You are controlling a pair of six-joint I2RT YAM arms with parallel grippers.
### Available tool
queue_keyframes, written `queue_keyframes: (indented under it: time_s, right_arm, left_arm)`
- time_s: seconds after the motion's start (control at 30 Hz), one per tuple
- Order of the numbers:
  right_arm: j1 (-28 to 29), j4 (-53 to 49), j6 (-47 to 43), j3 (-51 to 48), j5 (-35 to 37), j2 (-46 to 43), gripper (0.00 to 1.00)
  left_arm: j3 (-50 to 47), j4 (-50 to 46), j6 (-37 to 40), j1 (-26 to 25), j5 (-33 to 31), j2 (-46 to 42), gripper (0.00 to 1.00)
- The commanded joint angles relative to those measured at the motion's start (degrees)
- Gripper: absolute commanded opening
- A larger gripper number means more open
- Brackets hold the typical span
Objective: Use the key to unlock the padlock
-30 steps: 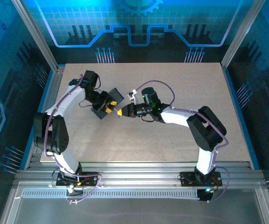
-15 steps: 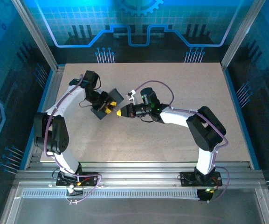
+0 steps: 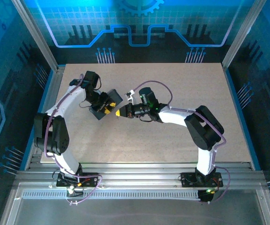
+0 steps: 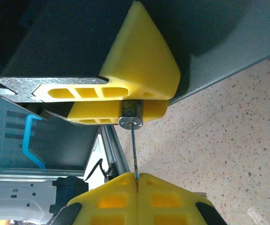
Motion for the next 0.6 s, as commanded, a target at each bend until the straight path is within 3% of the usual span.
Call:
queue_keyframes:
  time_s: [0.0,0.57]
  right_arm:
    - [1.27,3.78,1.06,3.14,0.19,0.74,0.00]
    - [2.10,9.02,8.52,9.85,3.20,5.08,0.00]
  left_arm:
    - [1.36,-1.46,0.23,-1.22,2.53,-1.09,0.00]
    - [-2.85,1.82,-4.23,-3.74,2.38,-3.35,0.00]
